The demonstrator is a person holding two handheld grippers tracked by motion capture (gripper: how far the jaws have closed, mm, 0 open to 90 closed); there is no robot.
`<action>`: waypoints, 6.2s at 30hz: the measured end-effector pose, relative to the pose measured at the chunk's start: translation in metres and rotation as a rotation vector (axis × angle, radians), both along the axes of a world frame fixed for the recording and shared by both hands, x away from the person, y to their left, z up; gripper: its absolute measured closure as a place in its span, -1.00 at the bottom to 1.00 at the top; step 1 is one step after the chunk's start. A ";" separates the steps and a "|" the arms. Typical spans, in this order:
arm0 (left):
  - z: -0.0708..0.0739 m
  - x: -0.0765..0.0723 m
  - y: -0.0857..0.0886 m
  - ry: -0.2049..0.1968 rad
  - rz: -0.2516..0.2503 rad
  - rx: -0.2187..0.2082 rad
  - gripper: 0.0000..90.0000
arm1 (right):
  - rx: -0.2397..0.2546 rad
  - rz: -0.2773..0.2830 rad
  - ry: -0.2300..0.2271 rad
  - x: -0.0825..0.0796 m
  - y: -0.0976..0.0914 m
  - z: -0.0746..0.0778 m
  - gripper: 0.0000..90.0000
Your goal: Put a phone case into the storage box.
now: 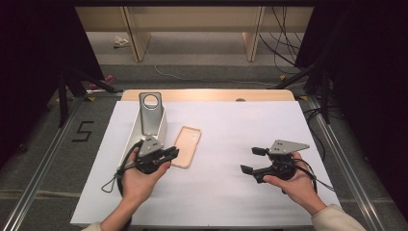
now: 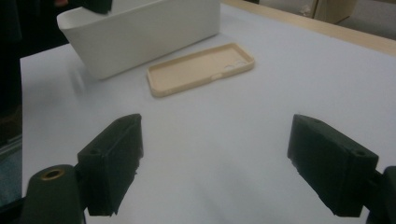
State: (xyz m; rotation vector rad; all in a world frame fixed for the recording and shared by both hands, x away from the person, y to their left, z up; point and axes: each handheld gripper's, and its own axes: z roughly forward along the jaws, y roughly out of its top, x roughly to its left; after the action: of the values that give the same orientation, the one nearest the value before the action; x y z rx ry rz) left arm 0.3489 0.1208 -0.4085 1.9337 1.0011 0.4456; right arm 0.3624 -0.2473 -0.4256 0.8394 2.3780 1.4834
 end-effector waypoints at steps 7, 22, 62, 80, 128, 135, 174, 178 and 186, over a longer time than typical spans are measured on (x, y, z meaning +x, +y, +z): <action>-0.023 0.020 -0.039 0.156 0.019 0.098 0.99 | -0.010 0.011 -0.003 -0.003 0.003 0.001 -0.58; -0.047 0.048 -0.053 0.270 0.146 0.297 1.00 | -0.018 0.013 -0.019 -0.010 0.003 0.005 -0.58; -0.063 0.066 -0.068 0.353 0.101 0.248 0.99 | -0.017 0.017 -0.018 -0.008 0.004 0.005 -0.58; -0.046 0.062 -0.068 0.276 -0.008 0.297 0.63 | -0.013 0.016 -0.020 -0.008 0.001 0.005 -0.58; -0.018 0.063 -0.079 0.138 -0.555 0.903 -0.58 | -0.029 0.007 -0.016 -0.010 0.002 0.005 -0.58; -0.038 0.069 -0.080 0.132 -0.578 1.037 -0.53 | -0.027 0.008 -0.020 -0.011 0.002 0.006 -0.58; -0.051 0.070 -0.078 0.177 -0.707 1.057 0.46 | -0.031 0.018 -0.016 -0.010 0.003 0.005 -0.58; -0.051 0.068 -0.078 0.178 -0.707 1.064 0.56 | -0.034 0.020 -0.013 -0.010 0.004 0.004 -0.58; -0.051 0.065 -0.078 0.166 -0.716 1.064 0.71 | -0.036 0.020 -0.014 -0.010 0.004 0.004 -0.58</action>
State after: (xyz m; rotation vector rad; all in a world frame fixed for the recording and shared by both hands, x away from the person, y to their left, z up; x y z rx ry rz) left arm 0.4137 0.0432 -0.4598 3.1204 0.0231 0.4255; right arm 0.3523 -0.2435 -0.4217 0.7966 2.4030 1.4448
